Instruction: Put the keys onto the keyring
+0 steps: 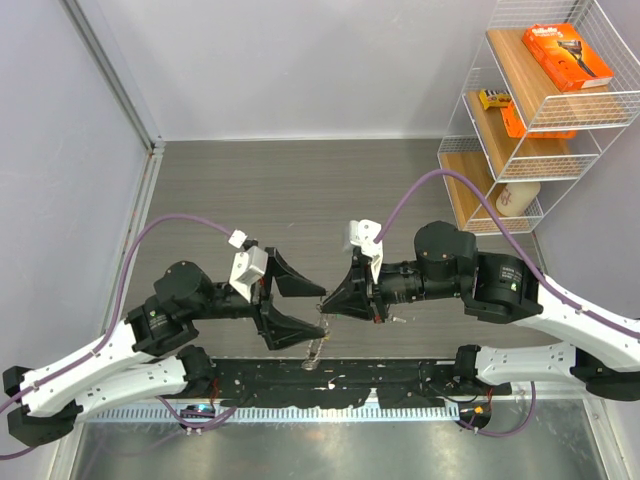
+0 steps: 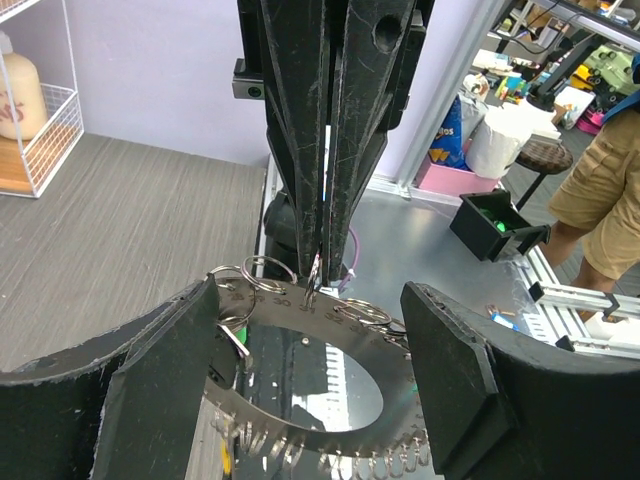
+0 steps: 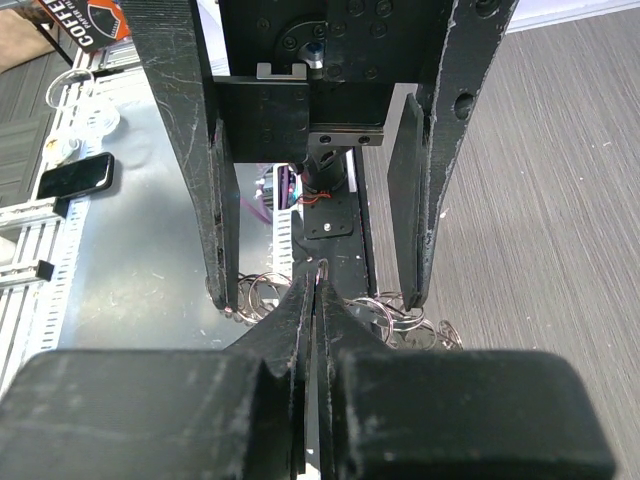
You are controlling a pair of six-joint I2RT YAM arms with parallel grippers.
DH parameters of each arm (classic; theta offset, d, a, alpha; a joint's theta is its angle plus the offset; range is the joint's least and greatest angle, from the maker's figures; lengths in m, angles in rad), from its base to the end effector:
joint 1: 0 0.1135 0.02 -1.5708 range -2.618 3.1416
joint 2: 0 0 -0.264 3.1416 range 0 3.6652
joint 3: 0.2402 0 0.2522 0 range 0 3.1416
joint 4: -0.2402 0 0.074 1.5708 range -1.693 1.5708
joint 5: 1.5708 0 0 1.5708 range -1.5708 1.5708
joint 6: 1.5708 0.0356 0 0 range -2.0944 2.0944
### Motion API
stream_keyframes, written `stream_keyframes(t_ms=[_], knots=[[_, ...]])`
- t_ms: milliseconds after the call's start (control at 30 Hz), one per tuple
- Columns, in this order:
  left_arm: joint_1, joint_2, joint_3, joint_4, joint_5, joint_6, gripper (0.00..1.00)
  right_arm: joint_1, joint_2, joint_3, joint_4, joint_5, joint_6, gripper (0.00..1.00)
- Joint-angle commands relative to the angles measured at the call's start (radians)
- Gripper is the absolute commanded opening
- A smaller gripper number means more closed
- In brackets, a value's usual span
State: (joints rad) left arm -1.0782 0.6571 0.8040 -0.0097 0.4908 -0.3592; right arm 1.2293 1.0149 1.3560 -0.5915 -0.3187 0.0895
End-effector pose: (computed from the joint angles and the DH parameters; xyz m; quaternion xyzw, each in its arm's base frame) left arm 0.0556 -0.1392 0.3844 0.3957 0.5321 -0.6016 0.4454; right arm 0.0551 0.1883 0.4495 -0.5027 0.6041 0.4700 0.4018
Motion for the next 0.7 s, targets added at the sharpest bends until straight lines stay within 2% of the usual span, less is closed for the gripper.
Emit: stream_keyframes(t_ms=[0,100,367,600,667], knots=[[-0.003,0.004,0.023,0.013,-0.008,0.005,0.78,0.009,-0.007,0.054,0.088,0.006,0.015,0.06],[-0.002,0.006,0.021,0.013,-0.008,0.008,0.72,0.012,-0.010,0.057,0.088,0.001,0.015,0.06],[-0.003,0.001,0.029,0.013,0.008,0.020,0.45,0.018,-0.015,0.048,0.085,-0.013,0.015,0.06],[-0.003,0.004,0.031,0.013,0.022,0.026,0.27,0.019,-0.016,0.042,0.099,-0.022,0.021,0.06],[-0.003,0.006,0.032,0.016,0.032,0.026,0.18,0.021,-0.016,0.043,0.102,-0.022,0.021,0.06]])
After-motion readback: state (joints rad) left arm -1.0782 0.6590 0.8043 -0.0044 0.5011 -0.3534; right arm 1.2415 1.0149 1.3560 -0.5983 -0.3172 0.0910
